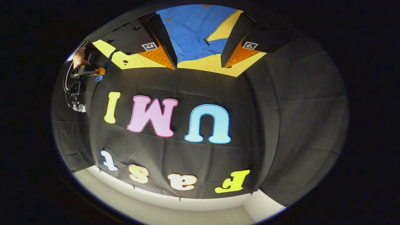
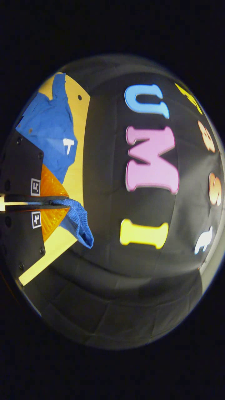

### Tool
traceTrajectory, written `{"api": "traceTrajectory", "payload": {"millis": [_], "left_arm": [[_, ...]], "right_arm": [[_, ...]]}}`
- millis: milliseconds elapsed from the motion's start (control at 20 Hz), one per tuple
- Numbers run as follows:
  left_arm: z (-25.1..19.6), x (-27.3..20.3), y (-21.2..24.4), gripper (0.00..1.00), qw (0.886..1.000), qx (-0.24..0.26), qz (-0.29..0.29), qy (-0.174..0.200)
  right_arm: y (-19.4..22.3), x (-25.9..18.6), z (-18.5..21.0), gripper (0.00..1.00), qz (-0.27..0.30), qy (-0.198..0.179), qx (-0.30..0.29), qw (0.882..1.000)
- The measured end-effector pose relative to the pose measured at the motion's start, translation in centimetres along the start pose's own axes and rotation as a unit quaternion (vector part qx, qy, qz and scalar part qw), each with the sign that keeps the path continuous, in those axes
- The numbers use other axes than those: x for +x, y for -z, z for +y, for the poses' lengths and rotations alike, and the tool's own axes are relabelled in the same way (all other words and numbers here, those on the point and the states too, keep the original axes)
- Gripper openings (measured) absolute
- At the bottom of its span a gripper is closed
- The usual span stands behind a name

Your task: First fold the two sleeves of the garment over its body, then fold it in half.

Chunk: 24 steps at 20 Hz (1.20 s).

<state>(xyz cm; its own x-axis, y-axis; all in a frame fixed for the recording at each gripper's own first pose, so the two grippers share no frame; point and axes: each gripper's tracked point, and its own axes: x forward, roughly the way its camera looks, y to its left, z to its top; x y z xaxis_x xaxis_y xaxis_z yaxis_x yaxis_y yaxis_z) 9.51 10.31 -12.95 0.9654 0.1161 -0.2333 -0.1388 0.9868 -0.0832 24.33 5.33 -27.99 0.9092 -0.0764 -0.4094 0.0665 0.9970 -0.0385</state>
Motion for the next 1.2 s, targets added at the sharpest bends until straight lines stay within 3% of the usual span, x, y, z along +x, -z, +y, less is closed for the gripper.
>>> {"api": "traceTrajectory", "payload": {"millis": [150,300,350,400,500,550,600,650,750,800,900,950,1050,1100,1200], "left_arm": [[6.6,1.9,3.7,0.80,0.999,-0.018,0.031,-0.036],[11.8,2.9,6.7,0.81,0.996,-0.033,0.049,-0.069],[13.3,3.1,7.5,0.80,0.995,-0.029,0.051,-0.077],[14.7,3.2,8.3,0.81,0.994,-0.020,0.058,-0.086],[17.1,3.3,10.0,0.81,0.992,-0.001,0.072,-0.098],[17.9,3.6,10.8,0.81,0.992,0.002,0.082,-0.101],[19.0,3.9,12.1,0.80,0.990,0.002,0.092,-0.105],[19.8,4.5,12.9,0.80,0.989,-0.003,0.102,-0.107],[21.0,6.2,14.8,0.80,0.986,-0.016,0.127,-0.111],[21.3,7.1,15.6,0.80,0.984,-0.021,0.141,-0.111],[21.6,8.5,17.9,0.81,0.977,-0.030,0.181,-0.104],[21.7,9.6,18.8,0.83,0.976,-0.034,0.189,-0.100],[22.0,11.6,20.5,0.83,0.971,-0.043,0.213,-0.098],[22.4,12.4,21.0,0.83,0.968,-0.038,0.226,-0.102],[22.7,14.5,22.3,0.83,0.962,-0.018,0.250,-0.105]], "right_arm": [[0.0,3.1,12.4,0.04,-0.001,-0.076,-0.033,0.997],[4.8,5.8,22.7,0.04,0.047,-0.133,-0.048,0.989],[6.7,7.0,25.4,0.04,0.066,-0.148,-0.055,0.985],[8.6,7.8,27.9,0.10,0.084,-0.158,-0.062,0.982],[12.2,9.0,32.0,0.00,0.106,-0.187,-0.093,0.972],[14.2,9.3,33.8,0.00,0.130,-0.201,-0.101,0.966],[15.9,9.1,35.2,0.06,0.158,-0.218,-0.101,0.958],[17.8,8.5,36.7,0.01,0.190,-0.239,-0.090,0.948],[19.8,6.9,38.6,0.14,0.240,-0.280,-0.059,0.928],[19.5,6.1,38.5,0.28,0.245,-0.292,-0.050,0.923],[17.6,5.8,37.1,0.58,0.216,-0.296,-0.046,0.929],[16.2,5.4,36.2,0.58,0.205,-0.297,-0.044,0.932],[12.9,3.6,33.9,0.84,0.183,-0.299,-0.030,0.936],[11.1,2.6,32.5,0.93,0.166,-0.301,-0.022,0.939],[7.9,0.3,29.1,0.89,0.132,-0.303,-0.014,0.944]]}}
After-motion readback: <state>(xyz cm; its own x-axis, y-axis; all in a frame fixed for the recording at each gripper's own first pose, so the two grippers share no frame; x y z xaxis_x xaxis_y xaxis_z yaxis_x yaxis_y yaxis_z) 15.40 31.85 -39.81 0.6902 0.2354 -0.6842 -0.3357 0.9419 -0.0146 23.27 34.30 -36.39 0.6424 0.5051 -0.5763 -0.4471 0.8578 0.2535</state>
